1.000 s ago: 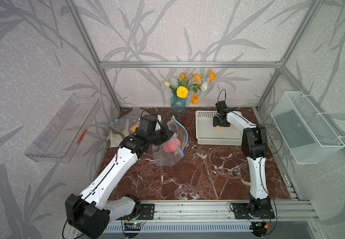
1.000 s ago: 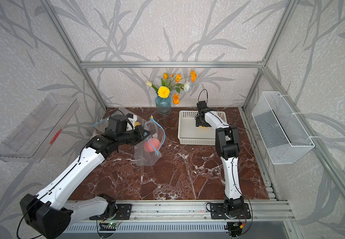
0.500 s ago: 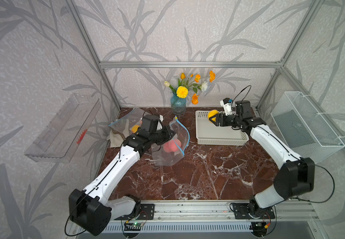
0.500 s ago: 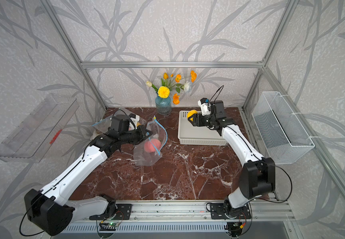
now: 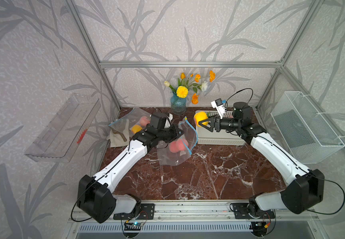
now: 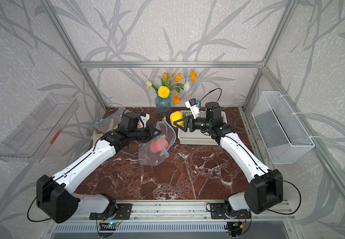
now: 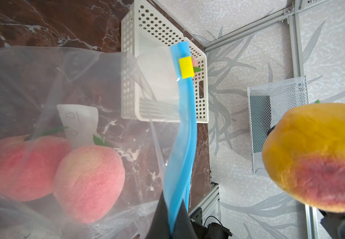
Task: Place the peach in a zip-top bag and seal the zipper
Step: Place the peach in the zipper food storage bag.
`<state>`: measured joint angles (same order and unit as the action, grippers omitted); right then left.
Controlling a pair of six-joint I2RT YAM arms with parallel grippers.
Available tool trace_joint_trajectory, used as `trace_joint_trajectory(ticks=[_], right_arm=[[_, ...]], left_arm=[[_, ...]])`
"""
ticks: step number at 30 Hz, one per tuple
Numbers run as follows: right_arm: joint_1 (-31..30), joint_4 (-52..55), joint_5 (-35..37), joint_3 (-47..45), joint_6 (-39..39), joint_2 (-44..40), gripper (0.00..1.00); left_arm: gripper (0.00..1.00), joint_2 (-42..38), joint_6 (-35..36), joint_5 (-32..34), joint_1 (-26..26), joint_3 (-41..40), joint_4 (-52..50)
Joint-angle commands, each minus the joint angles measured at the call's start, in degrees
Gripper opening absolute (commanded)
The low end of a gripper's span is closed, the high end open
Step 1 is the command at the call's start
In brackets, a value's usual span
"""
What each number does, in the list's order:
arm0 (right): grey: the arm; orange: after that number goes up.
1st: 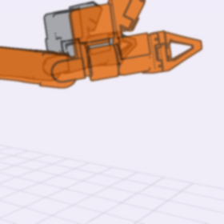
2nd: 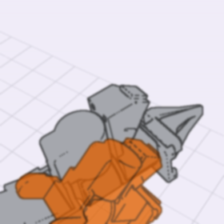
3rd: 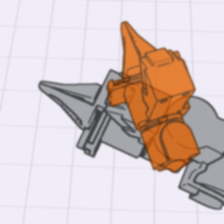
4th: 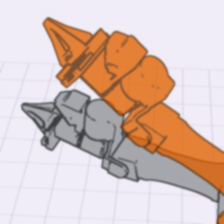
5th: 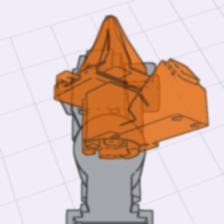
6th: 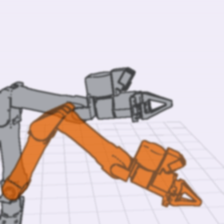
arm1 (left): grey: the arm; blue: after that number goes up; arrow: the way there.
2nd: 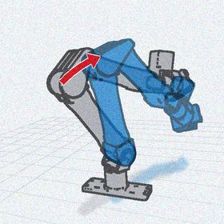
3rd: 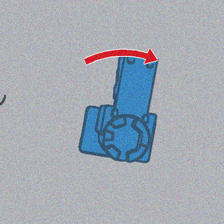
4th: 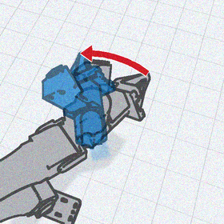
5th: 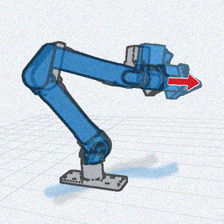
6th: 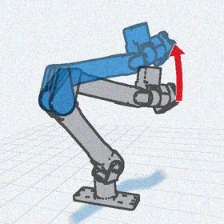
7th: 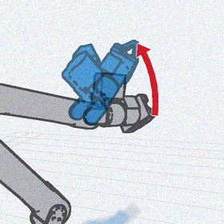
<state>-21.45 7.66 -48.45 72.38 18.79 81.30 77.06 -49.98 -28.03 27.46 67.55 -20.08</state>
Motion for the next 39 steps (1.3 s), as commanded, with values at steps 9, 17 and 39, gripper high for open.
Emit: trace_joint_trajectory(ticks=[9, 17, 39], right_arm=[[-6.1, 5.4, 1.5, 2.7, -5.4, 1.3, 0.68], [-7.9, 14.9, 8.7, 5.9, -10.9, 3.1, 0.75], [-10.2, 17.3, 27.2, 7.5, -9.7, -4.0, 0.87]], left_arm=[[0.03, -1.9, 2.5, -0.5, 1.6, 3.8, -0.2], [0.03, -4.6, 3.2, 0.4, 1.6, 3.6, -0.7], [0.03, -7.1, 2.7, 0.8, 1.5, 2.9, -0.1]])
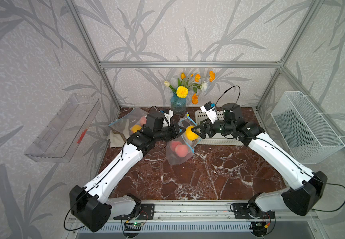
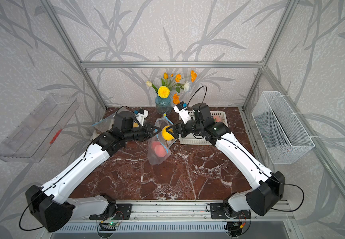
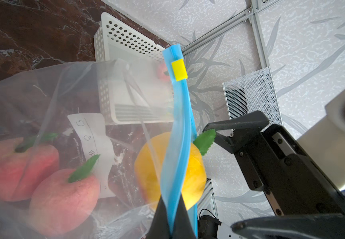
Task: Place the peach in a zip-top bag and seal the zipper
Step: Place the peach in the zipper food storage bag.
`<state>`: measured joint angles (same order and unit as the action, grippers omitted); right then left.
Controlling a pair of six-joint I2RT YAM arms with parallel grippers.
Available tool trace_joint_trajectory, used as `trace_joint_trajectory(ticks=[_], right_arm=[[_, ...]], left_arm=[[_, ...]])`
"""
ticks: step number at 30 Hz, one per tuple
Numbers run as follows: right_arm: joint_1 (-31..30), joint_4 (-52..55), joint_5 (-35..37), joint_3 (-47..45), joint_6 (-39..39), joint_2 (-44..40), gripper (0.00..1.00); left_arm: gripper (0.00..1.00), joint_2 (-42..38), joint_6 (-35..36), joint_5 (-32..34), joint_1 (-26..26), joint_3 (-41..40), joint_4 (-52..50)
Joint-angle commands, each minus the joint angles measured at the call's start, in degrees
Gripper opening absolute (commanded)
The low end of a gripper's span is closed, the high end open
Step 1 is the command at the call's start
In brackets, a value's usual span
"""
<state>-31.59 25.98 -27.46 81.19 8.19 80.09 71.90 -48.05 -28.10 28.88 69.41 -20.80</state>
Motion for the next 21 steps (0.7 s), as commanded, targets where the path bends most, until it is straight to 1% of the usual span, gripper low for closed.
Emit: trace_joint_trajectory(ticks=[1, 5, 10, 15, 17, 21], right_arm=[[0.0, -1.2, 8.0, -1.8, 1.1, -3.3, 0.88], [0.7, 0.6, 18.4, -2.1, 2.2, -3.5, 0.91], [6.0, 3.0, 26.7, -2.1, 4.2, 1.0, 0.95], [13.7, 3.2, 34.6, -1.5, 4.9, 9.2, 0.97], [16.5, 2.6, 36.3, -0.5, 5.0, 13.1, 0.97], [20.0, 1.7, 40.0, 3.6, 3.0, 22.2, 0.96]], left_arm=[[0.03, -2.2, 0.8, 1.1, 0.0, 1.0, 0.5], [0.03, -3.4, 0.7, 4.0, 0.0, 1.3, -0.9], [0.04, -5.6, 1.1, 7.6, -0.1, 0.9, -2.3], [0.05, -6.4, 1.2, 8.2, -0.1, 0.5, -3.4], [0.05, -6.4, 1.1, 8.3, -0.3, 0.3, -3.7], [0.05, -6.4, 1.0, 7.8, -0.5, 0.3, -4.0]])
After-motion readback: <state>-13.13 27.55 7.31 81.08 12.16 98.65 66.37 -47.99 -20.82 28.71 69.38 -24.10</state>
